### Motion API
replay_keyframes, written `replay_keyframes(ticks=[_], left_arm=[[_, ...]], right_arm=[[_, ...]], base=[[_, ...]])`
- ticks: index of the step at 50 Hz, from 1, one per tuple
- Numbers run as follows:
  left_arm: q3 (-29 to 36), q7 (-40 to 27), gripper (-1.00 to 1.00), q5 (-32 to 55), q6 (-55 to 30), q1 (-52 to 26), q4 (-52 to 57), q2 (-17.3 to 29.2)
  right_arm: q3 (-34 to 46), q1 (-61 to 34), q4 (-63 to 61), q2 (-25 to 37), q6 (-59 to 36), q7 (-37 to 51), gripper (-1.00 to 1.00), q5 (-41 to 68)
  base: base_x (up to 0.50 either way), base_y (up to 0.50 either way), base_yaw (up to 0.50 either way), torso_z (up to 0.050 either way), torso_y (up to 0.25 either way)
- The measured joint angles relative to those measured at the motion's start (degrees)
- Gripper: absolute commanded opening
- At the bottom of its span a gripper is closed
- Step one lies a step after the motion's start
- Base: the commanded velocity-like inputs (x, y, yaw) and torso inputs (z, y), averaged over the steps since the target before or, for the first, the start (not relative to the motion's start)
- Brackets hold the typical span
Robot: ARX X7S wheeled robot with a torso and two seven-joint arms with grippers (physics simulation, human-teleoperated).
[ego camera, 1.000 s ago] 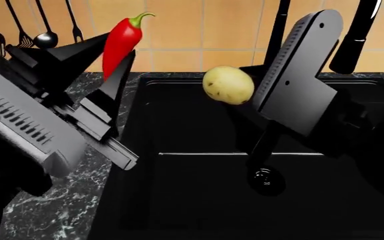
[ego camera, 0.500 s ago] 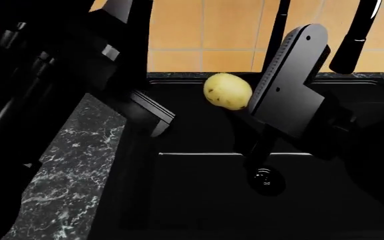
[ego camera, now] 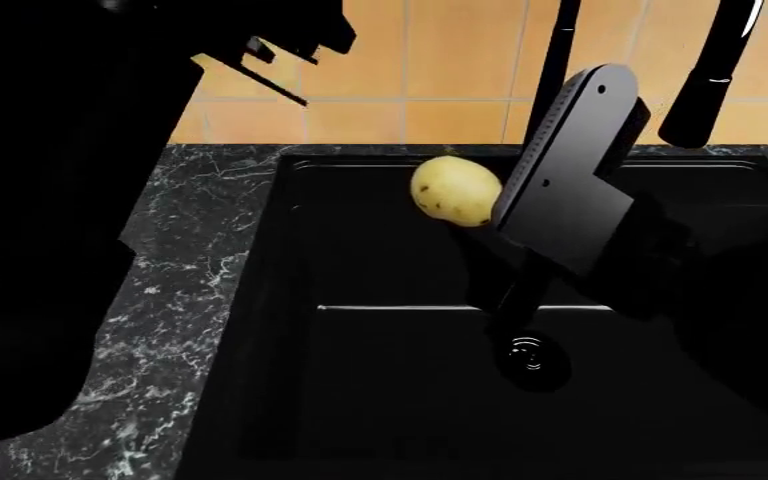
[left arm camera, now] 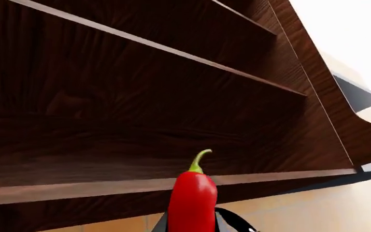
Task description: Pick the chili pepper, potato from the counter and place them in the cabinet. Then close the cabinet.
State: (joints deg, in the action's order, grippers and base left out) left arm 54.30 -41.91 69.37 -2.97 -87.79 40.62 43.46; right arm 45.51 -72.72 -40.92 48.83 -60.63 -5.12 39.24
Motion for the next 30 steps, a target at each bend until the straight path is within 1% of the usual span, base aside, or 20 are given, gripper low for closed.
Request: replay_keyframes(ticks=[15, 30], left_arm=[[-2.0, -1.5, -1.0, -0.1, 1.9, -2.0, -4.1, -5.1], [-3.2, 0.1, -1.0, 1.4, -1.0, -9.5, -12.0, -8.8]], right_arm=[[0.7, 0.6, 0.8, -0.1, 0.7, 0.0, -1.0, -0.5], [1.5, 1.4, 1.6, -0.1, 1.7, 0.1, -1.0, -1.2]], base=[[0.0, 0.0, 0.0, 0.0, 0.0], [0.0, 0.0, 0.0, 0.0, 0.0]])
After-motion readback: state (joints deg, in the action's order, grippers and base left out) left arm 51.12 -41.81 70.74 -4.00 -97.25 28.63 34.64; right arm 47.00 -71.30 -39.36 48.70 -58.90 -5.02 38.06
